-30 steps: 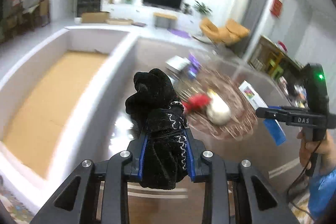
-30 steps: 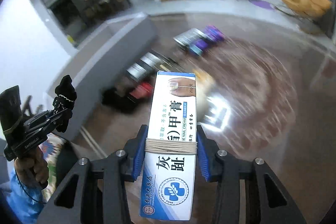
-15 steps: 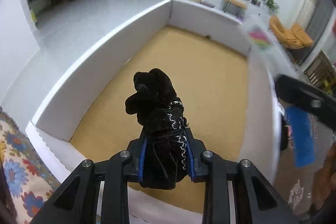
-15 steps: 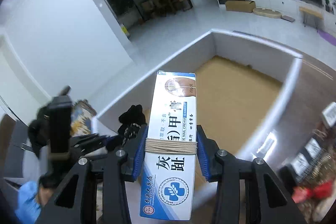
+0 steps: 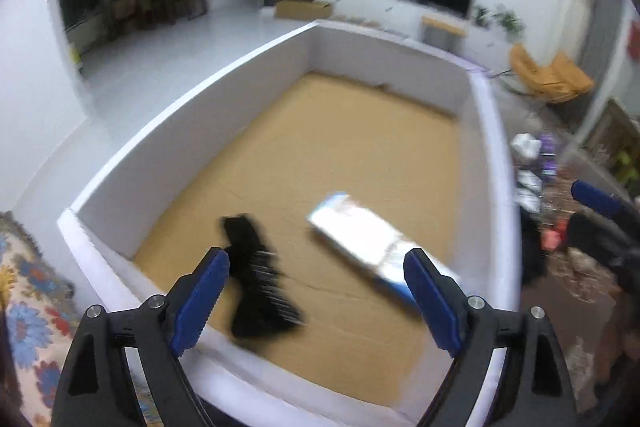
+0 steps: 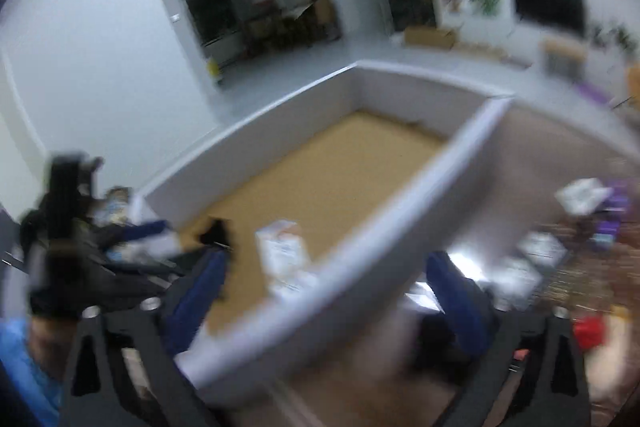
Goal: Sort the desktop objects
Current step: 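Return to the table and grasp the black velvet bag with the left tool, then grasp the cream knitted bag with the right tool while the left tool holds the black bag, then carry both bags into the cardboard bin and open both tools, then return to the table and grasp the black soap box with the left tool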
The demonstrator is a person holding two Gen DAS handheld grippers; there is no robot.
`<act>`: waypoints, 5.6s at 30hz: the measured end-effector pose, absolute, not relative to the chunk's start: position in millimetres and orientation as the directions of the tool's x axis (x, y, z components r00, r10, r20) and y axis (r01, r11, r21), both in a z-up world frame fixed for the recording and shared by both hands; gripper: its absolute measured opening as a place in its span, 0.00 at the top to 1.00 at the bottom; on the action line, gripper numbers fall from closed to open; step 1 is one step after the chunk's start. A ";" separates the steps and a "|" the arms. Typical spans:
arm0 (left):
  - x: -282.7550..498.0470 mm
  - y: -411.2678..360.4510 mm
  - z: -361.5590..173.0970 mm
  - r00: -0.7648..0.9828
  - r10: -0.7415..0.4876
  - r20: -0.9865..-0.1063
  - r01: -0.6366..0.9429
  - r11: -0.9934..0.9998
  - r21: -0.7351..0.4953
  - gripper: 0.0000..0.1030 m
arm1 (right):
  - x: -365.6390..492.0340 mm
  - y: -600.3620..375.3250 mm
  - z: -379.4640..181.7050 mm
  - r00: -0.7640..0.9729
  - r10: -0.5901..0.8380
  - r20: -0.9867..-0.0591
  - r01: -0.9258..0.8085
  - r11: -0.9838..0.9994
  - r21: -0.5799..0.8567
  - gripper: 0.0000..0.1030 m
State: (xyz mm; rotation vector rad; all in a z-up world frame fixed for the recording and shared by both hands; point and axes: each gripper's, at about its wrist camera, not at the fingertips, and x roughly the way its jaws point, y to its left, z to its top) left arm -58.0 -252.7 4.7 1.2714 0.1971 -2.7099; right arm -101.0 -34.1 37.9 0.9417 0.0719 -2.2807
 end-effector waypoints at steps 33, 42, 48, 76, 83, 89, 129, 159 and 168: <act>-148.2 -17.4 -74.6 -0.516 0.094 -0.851 -0.421 -0.894 0.156 0.12 | -45.6 230.8 -82.5 -0.559 -0.147 -0.816 0.279 -0.960 -0.018 0.00; -120.1 -16.3 -88.6 -0.481 0.192 -0.856 -0.449 -0.892 0.052 0.42 | -45.0 231.7 -82.8 -0.559 -0.147 -0.816 0.279 -0.960 -0.018 0.00; -99.5 -13.3 -90.0 -0.521 0.162 -0.838 -0.363 -0.931 0.046 0.45 | -39.3 228.1 -74.7 -0.559 -0.147 -0.816 0.279 -0.960 -0.018 0.00; -88.8 -44.0 -98.1 -0.611 0.021 -0.792 -0.035 -0.999 0.000 0.43 | -143.1 173.2 -51.5 -0.545 -0.173 -0.821 0.218 -0.974 0.060 0.00; -87.6 -41.3 -96.2 -0.606 0.050 -0.794 -0.063 -0.998 -0.015 0.45 | -136.8 176.2 -57.3 -0.535 -0.162 -0.829 0.240 -0.970 0.035 0.47; -73.3 -32.6 -87.5 -0.591 0.180 -0.787 -0.163 -0.981 -0.102 0.54 | -59.1 215.3 -53.7 -0.529 -0.194 -0.826 0.240 -0.968 0.073 0.47; -110.6 -315.0 -14.4 -0.583 -0.106 -0.806 0.296 -0.951 -0.088 0.16 | -60.2 -187.1 17.9 -0.238 -0.612 -0.754 0.835 -0.525 0.163 0.10; -53.5 -132.0 3.4 -0.684 -0.192 -0.704 0.082 -0.979 0.188 0.13 | -49.1 224.9 -53.2 -0.602 -0.173 -0.780 0.272 -0.962 0.004 0.03; -41.2 -32.8 3.5 -0.708 0.031 -0.705 -0.180 -0.974 0.138 0.00 | -100.5 179.3 -50.7 -0.579 -0.268 -0.770 0.288 -0.951 0.114 0.03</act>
